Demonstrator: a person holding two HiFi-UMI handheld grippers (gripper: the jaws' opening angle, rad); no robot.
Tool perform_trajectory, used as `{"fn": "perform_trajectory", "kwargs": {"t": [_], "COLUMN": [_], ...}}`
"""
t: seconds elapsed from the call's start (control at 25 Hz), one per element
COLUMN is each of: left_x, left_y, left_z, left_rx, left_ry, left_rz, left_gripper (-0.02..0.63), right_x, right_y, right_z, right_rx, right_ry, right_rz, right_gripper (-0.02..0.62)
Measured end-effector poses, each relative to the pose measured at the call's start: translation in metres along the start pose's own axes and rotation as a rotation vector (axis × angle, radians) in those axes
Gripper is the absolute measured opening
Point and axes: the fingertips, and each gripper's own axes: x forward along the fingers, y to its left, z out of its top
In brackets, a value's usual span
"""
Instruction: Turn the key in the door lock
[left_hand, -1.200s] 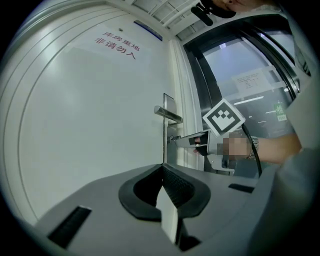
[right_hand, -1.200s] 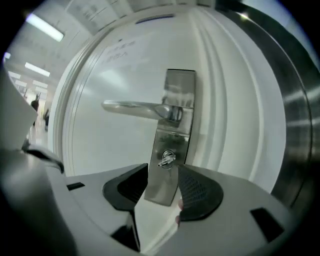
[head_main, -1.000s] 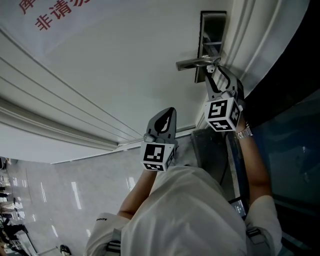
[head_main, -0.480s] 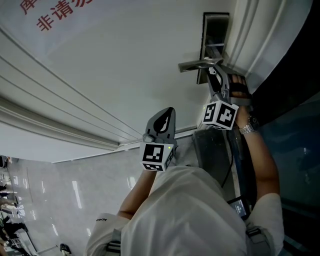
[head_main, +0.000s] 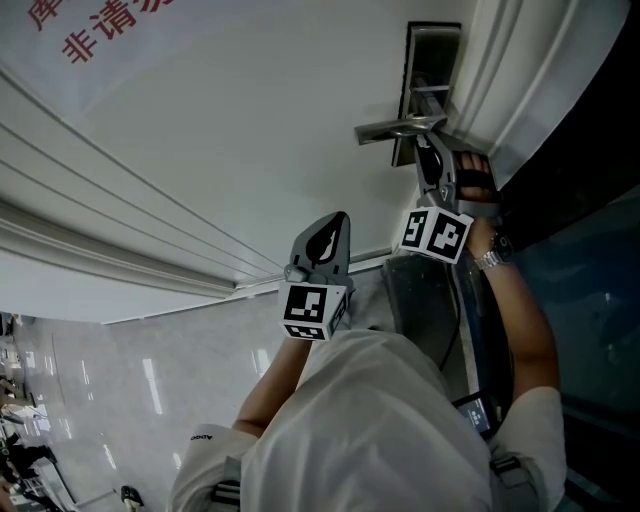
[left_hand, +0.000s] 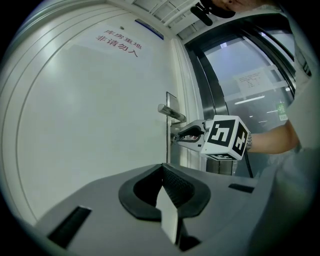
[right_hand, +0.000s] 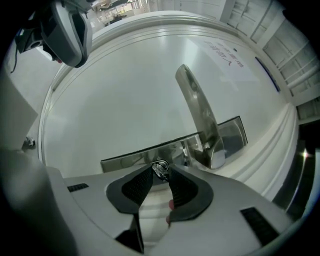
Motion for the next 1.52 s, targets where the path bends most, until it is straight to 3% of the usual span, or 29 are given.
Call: {"fn": "perform_trajectory", "kwargs": {"t": [1.32, 1.52], "left_x": [0.000, 0.000], "left_y": [0.007, 0.006], "left_z": [-0.006, -0.004], "left_rx": [-0.010, -0.009], "left_ry": [0.012, 0.006], "left_rz": [-0.004, -0.008], "left_gripper": [0.009, 0.009], "right_x": [0.001, -0.001], "right_y": [-0.011, -0.011], "right_z": [-0.002, -0.003], "right_rx": [0.737, 0.799], "right_ry": [-0.016, -0.007], "right_rz": [0.077, 0.079], "right_gripper": [0.104, 0.104]}}
